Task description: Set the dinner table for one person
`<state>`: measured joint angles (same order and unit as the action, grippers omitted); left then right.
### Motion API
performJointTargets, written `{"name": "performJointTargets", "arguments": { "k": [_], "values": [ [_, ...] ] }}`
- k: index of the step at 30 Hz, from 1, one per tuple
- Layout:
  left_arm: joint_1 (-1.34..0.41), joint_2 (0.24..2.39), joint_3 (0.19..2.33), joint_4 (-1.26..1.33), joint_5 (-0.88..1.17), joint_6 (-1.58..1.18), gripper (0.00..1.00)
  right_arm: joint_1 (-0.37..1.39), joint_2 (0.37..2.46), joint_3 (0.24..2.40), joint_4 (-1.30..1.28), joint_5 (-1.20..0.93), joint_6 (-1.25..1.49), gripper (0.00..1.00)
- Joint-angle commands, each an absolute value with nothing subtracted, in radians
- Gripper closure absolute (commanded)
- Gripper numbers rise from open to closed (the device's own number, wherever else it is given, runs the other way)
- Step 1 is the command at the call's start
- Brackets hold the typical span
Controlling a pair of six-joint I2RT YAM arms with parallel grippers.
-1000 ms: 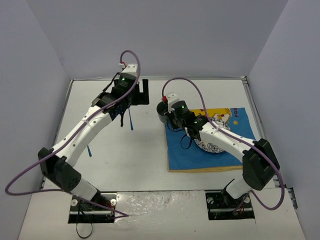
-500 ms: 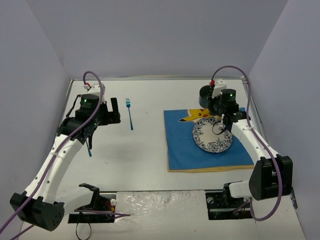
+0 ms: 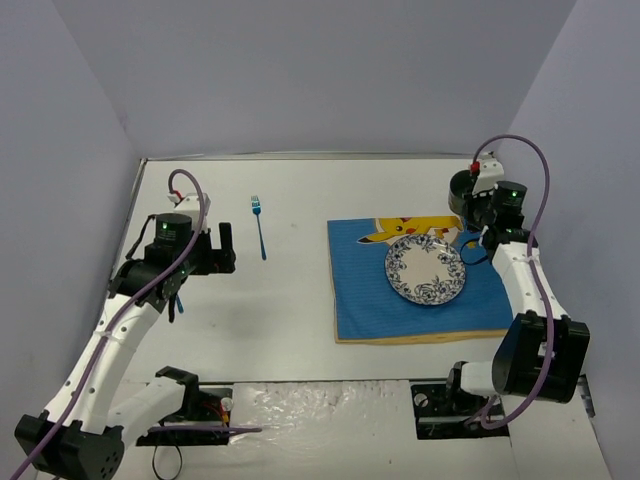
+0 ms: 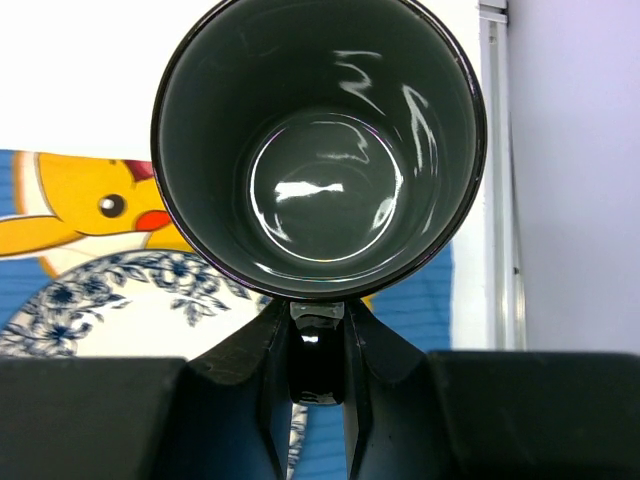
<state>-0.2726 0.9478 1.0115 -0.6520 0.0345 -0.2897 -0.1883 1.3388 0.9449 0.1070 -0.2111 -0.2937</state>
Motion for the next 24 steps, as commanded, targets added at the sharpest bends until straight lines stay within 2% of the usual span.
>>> {"name": "performJointTargets", "arguments": {
  "k": [1, 6, 24],
  "values": [
    [-0.265, 0.910, 1.018, -0.630, 0.006, -0.257, 0.04, -0.287, 1.361, 1.028, 0.225, -0.355, -0.360, 1.00],
    [-0.265, 0.903, 1.008, -0.629, -0.044, -0.242, 0.03, -0.339, 1.460, 1.096, 0.140, -0.408, -0.419, 1.00],
    [-0.239, 0.907, 0.977, -0.609, -0.049, -0.242, 0.03, -0.405, 1.670, 1.117, 0.178, -0.448, -0.431, 1.00]
  ]
}}
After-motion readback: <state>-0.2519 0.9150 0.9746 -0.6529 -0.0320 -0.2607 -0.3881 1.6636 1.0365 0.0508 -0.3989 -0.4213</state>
